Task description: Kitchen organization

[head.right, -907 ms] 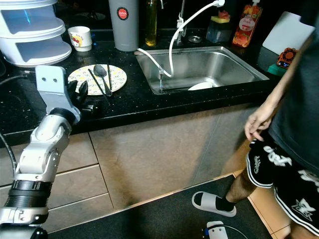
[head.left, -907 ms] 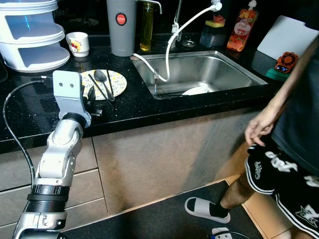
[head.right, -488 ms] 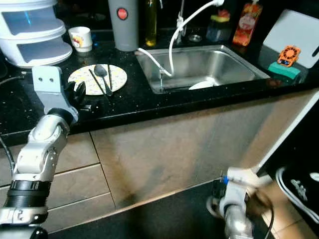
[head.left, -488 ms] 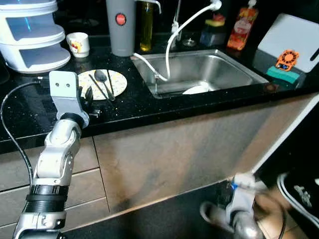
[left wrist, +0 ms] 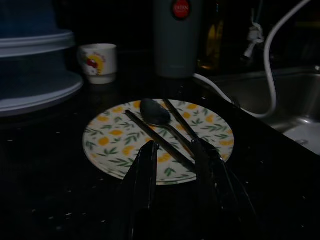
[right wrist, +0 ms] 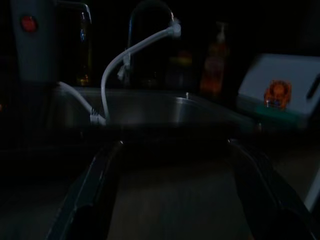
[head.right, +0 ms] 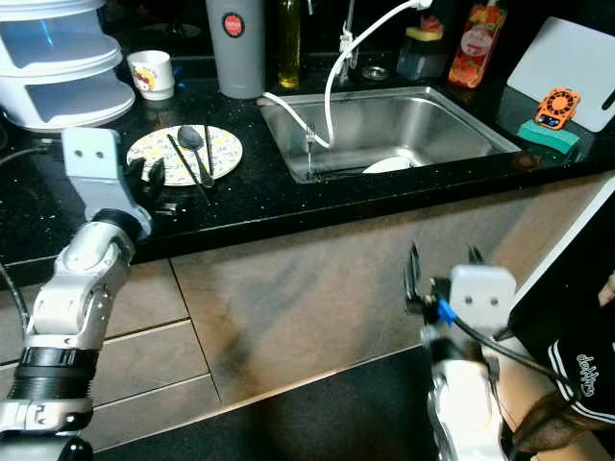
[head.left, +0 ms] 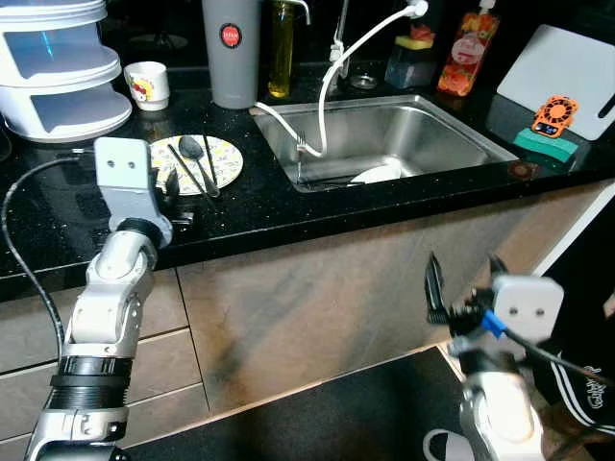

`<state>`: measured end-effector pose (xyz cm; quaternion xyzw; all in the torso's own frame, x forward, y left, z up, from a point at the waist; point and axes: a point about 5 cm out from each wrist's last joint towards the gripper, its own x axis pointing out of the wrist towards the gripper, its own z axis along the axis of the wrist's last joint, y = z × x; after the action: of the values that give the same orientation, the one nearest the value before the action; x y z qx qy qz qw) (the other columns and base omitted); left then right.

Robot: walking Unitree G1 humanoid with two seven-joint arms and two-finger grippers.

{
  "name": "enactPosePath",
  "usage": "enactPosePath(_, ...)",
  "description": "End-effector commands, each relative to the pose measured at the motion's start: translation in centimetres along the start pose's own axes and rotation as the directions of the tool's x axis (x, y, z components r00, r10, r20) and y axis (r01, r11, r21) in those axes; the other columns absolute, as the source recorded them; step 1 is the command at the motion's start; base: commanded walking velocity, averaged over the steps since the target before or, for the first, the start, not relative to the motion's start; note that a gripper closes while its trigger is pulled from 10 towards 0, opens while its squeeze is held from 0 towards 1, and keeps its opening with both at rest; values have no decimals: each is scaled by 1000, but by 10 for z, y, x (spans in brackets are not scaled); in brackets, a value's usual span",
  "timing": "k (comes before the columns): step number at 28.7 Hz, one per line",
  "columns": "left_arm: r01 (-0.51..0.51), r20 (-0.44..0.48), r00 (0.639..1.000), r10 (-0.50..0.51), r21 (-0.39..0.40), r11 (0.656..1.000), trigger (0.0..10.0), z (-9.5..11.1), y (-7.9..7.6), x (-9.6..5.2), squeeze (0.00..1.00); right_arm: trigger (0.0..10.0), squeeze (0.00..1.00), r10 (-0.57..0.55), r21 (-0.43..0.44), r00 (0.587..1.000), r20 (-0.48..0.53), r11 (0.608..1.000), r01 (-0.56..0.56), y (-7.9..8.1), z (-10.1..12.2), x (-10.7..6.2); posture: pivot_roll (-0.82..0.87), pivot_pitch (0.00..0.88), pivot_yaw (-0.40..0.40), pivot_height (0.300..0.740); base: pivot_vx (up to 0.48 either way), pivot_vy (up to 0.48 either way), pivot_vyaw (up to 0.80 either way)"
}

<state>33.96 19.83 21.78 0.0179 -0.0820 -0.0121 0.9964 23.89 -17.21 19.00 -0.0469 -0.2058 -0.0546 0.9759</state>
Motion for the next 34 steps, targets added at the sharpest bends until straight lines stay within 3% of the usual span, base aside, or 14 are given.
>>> enactPosePath(1,11,8,1000,-11,-3,1000,10000,3,-4,4,0,10000,0,-18,3,1000,22,1000,18,-1,8,14,35,0,-18,740,0,0,0)
enactPosePath(3,11,15,1000,-11,-10,1000,10000,6,-6,6,0,10000,0,0,-15,1000,27,1000,0,4,18,51,41,0,-15,740,0,0,0)
enactPosePath(5,10,17,1000,-10,-15,1000,10000,8,-8,7,0,10000,0,-4,-25,998,-68,1000,2,1,9,76,54,0,-25,740,0,0,0)
enactPosePath(6,10,20,1000,-10,-24,1000,10000,9,-8,7,0,10000,0,-6,0,993,-120,1000,6,0,5,83,54,0,-25,740,0,0,0)
enactPosePath(9,7,35,999,-5,-38,999,10000,12,-8,6,0,10000,0,-37,50,988,-151,998,45,-6,4,92,70,0,-32,740,0,0,0)
enactPosePath(13,-2,58,998,4,-44,999,10000,15,-7,4,0,10000,0,-49,72,988,-144,996,60,-9,6,97,78,0,-37,740,0,0,0)
enactPosePath(16,-19,123,992,28,-73,997,10000,24,-2,0,0,10000,0,-73,169,991,-111,981,91,-16,13,101,82,0,-46,740,0,0,0)
enactPosePath(21,-27,153,988,36,-63,998,10000,28,-1,1,0,10000,0,-74,224,993,-89,970,92,-19,16,98,72,0,-41,740,0,0,0)
enactPosePath(27,-36,181,983,42,-40,999,10000,32,-3,5,0,10000,0,-80,201,994,-75,975,94,-21,18,99,67,0,-35,740,0,0,0)
enactPosePath(34,-42,201,979,45,-22,999,10000,37,-4,7,0,10000,0,-71,204,995,-68,975,84,-20,18,100,65,0,-33,740,322,0,0)
